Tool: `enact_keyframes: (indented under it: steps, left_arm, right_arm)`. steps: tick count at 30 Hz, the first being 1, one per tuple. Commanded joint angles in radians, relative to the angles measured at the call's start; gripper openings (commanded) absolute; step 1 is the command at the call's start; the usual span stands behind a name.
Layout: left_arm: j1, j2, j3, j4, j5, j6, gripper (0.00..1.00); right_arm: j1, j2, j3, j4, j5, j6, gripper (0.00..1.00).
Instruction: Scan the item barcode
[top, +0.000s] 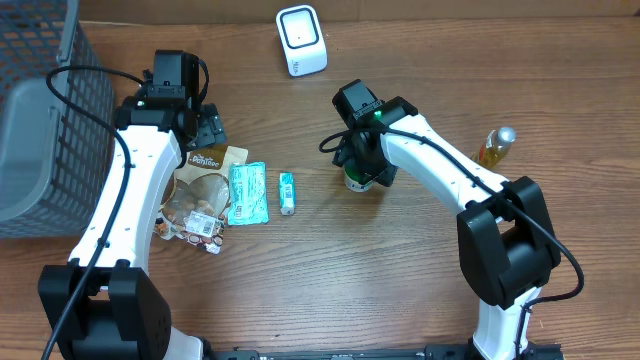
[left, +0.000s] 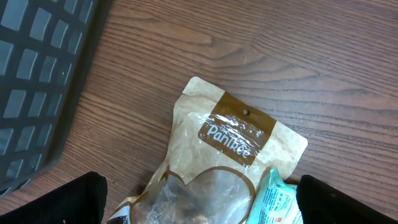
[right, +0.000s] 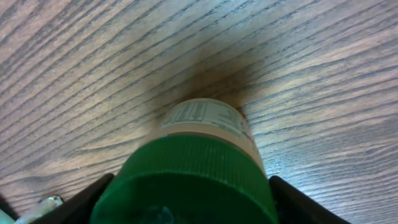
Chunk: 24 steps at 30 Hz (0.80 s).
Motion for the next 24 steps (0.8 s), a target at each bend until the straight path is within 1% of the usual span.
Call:
enact_keyframes:
  steps: [1,3,5,8,10,12,15,17,18,21,24]
  left_arm:
    - [-0.008,0.01,0.003,0.002,-0.013,0.001,1.0]
    - [-0.008,0.01,0.003,0.002,-0.013,0.001,1.0]
    - [-0.008,0.01,0.003,0.002,-0.013,0.001,0.99]
    - [-0.008,0.01,0.003,0.002,-0.013,0.001,1.0]
    - [-0.008,0.01,0.003,0.002,-0.013,0.001,0.99]
    - [-0.008,0.01,0.004,0.002,-0.014,0.001,0.99]
    - [-0.008,0.01,0.004,0.002,-0.014,0.001,1.0]
    - [-0.008,0.01,0.004,0.002,-0.014,0.001,1.0]
    - [-0.008,0.01,0.003,0.002,-0.013,0.001,1.0]
    - [-0.008,0.01,0.004,0.002,-0.013,0.001,1.0]
    - [-0.008,0.01,0.003,0.002,-0.013,0.001,1.0]
  right_arm:
    - [0.004,-0.013,0.009,0.005,0.003,-0.002,0.66]
    - [0.004,-0.013,0.009,0.006,0.003,-0.053,0.58]
    - [0.004,-0.013,0.009,0.005,0.003,-0.1,0.54]
    - [0.004,-0.013,0.009,0.005,0.003,-0.128,0.54]
    - [0.004,-0.013,0.009,0.006,0.002,-0.14,0.52]
    - [0.004,-0.013,0.009,0.018,-0.001,-0.213,0.49]
    - [0.004,-0.013,0.009,0.024,-0.001,-0.392,0.48]
    - [0.004,-0.013,0.009,0.019,-0.002,-0.478,0.37]
    - [0.004,-0.013,0.009,0.014,-0.009,-0.512,0.34]
    - [0.004,-0.013,0.009,0.01,-0.062,-0.61,0.33]
    - [0.004,-0.013,0.009,0.018,-0.088,-0.628,0.39]
